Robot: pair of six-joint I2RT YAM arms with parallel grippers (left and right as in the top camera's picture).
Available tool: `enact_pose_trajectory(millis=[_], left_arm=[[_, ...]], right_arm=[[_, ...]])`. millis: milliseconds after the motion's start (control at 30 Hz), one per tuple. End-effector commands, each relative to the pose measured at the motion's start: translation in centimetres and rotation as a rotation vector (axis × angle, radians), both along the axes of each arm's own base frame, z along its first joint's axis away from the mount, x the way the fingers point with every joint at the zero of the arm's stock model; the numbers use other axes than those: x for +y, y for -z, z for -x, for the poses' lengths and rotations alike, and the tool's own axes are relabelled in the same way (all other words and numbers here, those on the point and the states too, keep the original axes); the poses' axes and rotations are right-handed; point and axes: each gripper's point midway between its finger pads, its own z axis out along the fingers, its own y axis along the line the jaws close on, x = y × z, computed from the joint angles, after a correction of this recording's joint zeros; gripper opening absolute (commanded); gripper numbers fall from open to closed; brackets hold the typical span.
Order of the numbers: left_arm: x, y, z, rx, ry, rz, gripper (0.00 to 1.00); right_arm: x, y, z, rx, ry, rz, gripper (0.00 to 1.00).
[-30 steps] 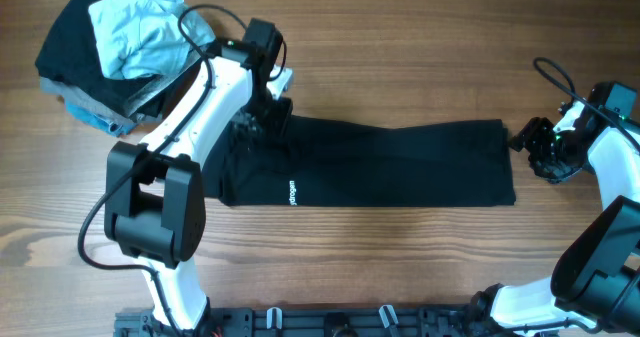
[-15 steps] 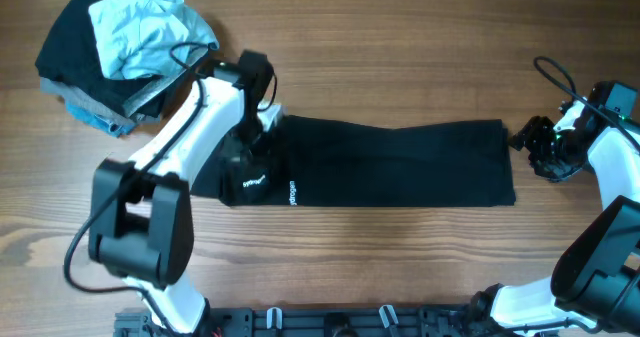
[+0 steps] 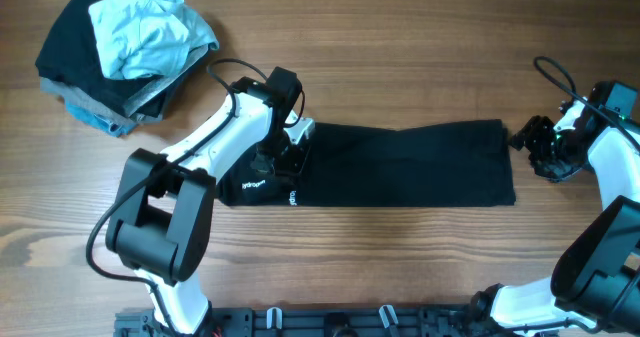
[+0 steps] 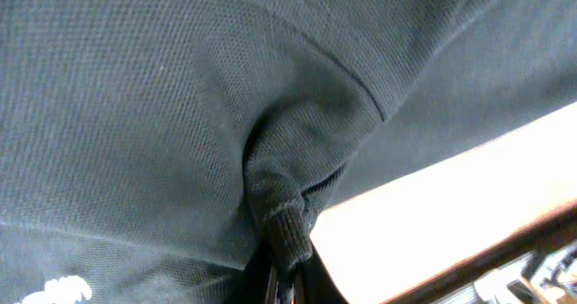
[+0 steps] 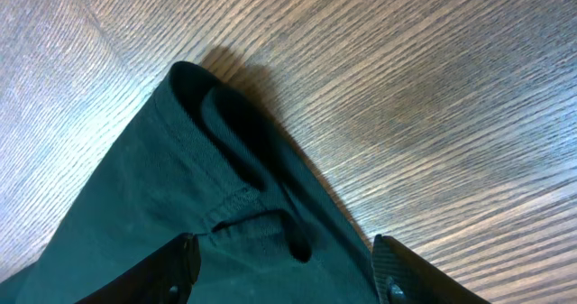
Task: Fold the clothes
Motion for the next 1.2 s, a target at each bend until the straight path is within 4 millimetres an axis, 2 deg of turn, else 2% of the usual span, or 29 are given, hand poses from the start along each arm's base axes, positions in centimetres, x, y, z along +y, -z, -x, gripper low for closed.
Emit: enact_pose_trajectory(millis=[0,33,67,167,267,300,333,367,533,600,667,700,733,767,833,900,967,1033,1100,1133,1167], left_arm=[[-0.1,-1.3,1.0,0.025,0.002,0.019,0.04],[0.0,-1.3,1.1,0.031,0.002,0.016,0.33],[0.2,-1.2,1.0,0.025,0.004,0.005,0.71],[1.1,-1.1,-0.1,-0.016,-0.010,-0.033,0.67],[2.2,-2.6,-4.0,-0.098,-0.117,-0.004,0.50],[3.0,-2.5,-5.1,-0.127,-0.142,-0.011,0.50],[4.7,-2.1,-6.2,-0.161,-0.170,-0.059,0.50],[7.1,-1.4,-7.2,-0.187,-0.244,-0.127,0.55],[11.8,0.5,-6.7,-0.136,-0.379,-0.155,0.56],[11.7,2.0,-6.4,-0.137,-0.404,-0.109,0.51],[11.6,2.8,-6.7,-0.162,-0.406,-0.093,0.31],[11.6,2.8,-6.7,-0.163,-0.406,-0.093,0.09],[11.6,2.8,-6.6,-0.159,-0.406,-0.094,0.04],[12.0,2.9,-6.3,-0.150,-0.406,-0.115,0.04],[15.3,3.0,-5.1,-0.101,-0.513,-0.245,0.04],[16.7,3.0,-5.1,-0.086,-0.584,-0.253,0.04],[17.9,3.0,-5.3,-0.084,-0.645,-0.256,0.04],[18.6,3.0,-5.6,-0.090,-0.679,-0.256,0.04],[18.6,3.1,-6.1,-0.107,-0.695,-0.252,0.04],[18.6,3.1,-6.3,-0.114,-0.696,-0.250,0.04],[18.6,3.1,-6.3,-0.115,-0.696,-0.250,0.04]], right_arm=[[0.0,-0.5,-0.2,-0.021,-0.001,0.001,0.66],[0.0,-0.5,-0.2,-0.021,-0.001,0.001,0.66],[0.0,-0.5,-0.2,-0.021,-0.001,0.001,0.71],[0.0,-0.4,-0.1,-0.019,-0.004,0.001,0.75],[0.1,-0.4,-0.1,-0.017,-0.004,0.000,0.77],[0.1,-0.4,-0.1,-0.017,-0.004,-0.001,0.77],[0.1,-0.4,0.0,-0.015,-0.004,-0.002,0.77],[0.1,-0.4,0.0,-0.013,-0.004,-0.003,0.77],[0.1,-0.4,0.0,-0.012,-0.003,-0.003,0.77],[0.1,-0.4,0.0,-0.012,-0.003,-0.003,0.77],[0.1,-0.4,0.0,-0.012,-0.003,-0.003,0.77],[0.1,-0.4,0.0,-0.012,-0.003,-0.003,0.77],[0.1,-0.4,0.0,-0.012,-0.003,-0.003,0.77],[0.1,-0.4,0.0,-0.012,-0.003,-0.003,0.77],[0.2,-0.3,0.1,-0.007,-0.003,-0.006,0.77],[0.6,-0.3,0.4,-0.001,-0.009,-0.024,0.77],[3.0,0.1,0.2,-0.045,-0.142,-0.095,0.77],[4.3,1.2,-0.1,-0.048,-0.218,-0.094,0.80],[6.8,1.2,-1.9,-0.141,-0.367,-0.140,0.74],[7.5,1.9,-2.4,-0.138,-0.417,-0.107,0.72],[7.3,2.5,-2.4,-0.113,-0.427,-0.068,0.62]])
